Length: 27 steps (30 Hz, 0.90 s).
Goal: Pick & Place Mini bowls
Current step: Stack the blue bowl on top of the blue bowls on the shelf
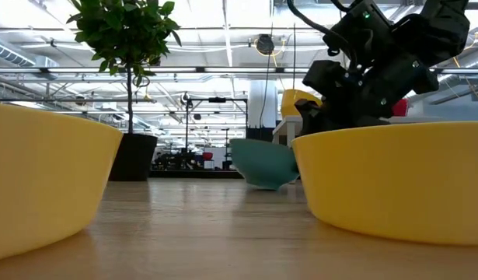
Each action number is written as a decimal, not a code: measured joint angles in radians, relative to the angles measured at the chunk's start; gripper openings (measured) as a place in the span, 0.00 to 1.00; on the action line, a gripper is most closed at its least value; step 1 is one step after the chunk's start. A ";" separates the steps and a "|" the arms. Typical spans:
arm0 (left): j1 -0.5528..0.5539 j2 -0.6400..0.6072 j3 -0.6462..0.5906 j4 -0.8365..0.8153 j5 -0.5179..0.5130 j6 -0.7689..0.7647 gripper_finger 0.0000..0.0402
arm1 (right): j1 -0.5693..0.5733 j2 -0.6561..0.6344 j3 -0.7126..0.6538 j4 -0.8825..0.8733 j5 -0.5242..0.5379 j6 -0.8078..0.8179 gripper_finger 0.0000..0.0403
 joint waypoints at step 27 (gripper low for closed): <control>0.000 0.000 0.000 -0.006 -0.001 0.084 0.56 | 0.038 -0.669 0.267 -0.651 0.269 0.164 0.00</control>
